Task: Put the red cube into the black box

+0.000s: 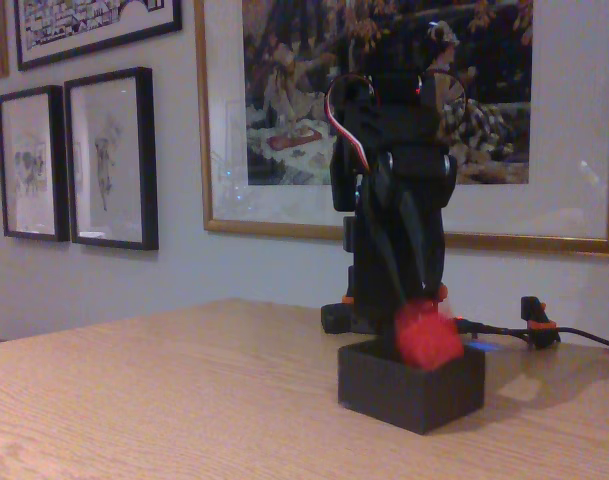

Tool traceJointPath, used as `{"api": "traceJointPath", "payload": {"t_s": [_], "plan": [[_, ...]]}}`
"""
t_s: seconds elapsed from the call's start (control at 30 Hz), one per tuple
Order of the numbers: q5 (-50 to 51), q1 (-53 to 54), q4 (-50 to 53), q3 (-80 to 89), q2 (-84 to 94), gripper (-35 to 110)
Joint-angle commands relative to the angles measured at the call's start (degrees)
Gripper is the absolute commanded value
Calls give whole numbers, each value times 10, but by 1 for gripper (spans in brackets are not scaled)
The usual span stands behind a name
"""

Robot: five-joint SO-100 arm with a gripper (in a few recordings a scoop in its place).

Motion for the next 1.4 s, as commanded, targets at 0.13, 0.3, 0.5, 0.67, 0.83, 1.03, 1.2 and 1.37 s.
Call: {"api": "traceJointPath", "payload": {"t_s": [0.13, 0.3, 0.5, 0.67, 0.83, 1.03, 1.2, 1.37], "plan": [[-16, 2, 18, 3, 23, 24], [-13, -8, 33, -1, 35, 24], [-12, -40, 63, -15, 80, 24], [-30, -149, 76, -50, 136, 20], [-49, -285, 61, -10, 189, 16], [-54, -383, 63, 69, 188, 13], [-43, -408, 80, 104, 200, 11], [-44, -398, 98, 140, 251, 8]]}}
